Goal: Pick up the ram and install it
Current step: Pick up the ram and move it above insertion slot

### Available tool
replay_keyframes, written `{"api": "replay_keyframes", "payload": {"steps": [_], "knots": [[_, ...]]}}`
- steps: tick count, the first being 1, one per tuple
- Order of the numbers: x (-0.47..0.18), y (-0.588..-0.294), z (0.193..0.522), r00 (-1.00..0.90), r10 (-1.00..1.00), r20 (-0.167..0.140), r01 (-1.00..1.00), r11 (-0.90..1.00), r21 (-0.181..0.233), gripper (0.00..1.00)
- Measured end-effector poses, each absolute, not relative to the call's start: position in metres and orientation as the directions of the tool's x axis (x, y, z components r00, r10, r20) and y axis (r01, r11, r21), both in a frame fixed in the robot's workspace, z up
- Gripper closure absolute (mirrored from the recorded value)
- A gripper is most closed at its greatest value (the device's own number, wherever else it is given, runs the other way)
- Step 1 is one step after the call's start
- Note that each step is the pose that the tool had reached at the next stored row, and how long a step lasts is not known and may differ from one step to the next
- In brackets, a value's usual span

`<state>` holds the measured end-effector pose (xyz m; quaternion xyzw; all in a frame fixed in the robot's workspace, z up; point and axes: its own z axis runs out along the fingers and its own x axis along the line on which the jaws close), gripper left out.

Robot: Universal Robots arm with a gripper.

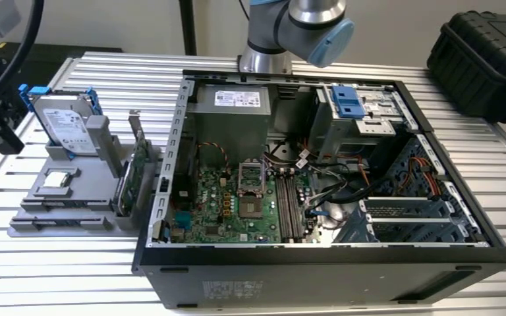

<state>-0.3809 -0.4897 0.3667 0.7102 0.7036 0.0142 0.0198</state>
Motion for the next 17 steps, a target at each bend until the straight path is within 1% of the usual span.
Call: {"api": "replay_keyframes", "payload": {"steps": [17], "knots": [[-0.3831, -0.4897, 0.3657, 0.136, 0.991, -0.008, 0.99, -0.135, 0.048, 1.0]]}}
